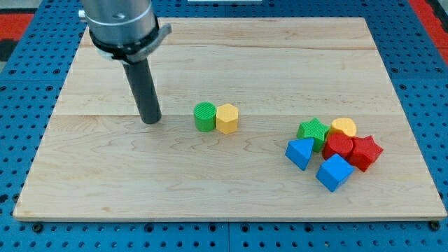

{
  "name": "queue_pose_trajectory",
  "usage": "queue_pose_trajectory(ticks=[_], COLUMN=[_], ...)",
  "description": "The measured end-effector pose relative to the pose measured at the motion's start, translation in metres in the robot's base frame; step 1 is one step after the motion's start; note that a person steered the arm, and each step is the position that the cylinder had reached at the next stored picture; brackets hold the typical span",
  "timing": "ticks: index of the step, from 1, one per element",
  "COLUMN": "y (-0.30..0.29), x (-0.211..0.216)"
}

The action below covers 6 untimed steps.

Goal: Move yellow hexagon into blue triangle

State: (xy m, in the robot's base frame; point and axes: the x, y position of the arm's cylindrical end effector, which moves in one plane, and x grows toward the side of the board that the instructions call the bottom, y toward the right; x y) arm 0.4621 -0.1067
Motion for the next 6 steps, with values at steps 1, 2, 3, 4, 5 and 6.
queue_pose_trajectory(ticks=[1, 2, 3, 4, 5, 6], y=[0.024, 0.041, 0.087, 0.131, 0.167, 0.193], x=[-0.024, -0.036, -0.025, 0.003, 0.029, 0.048])
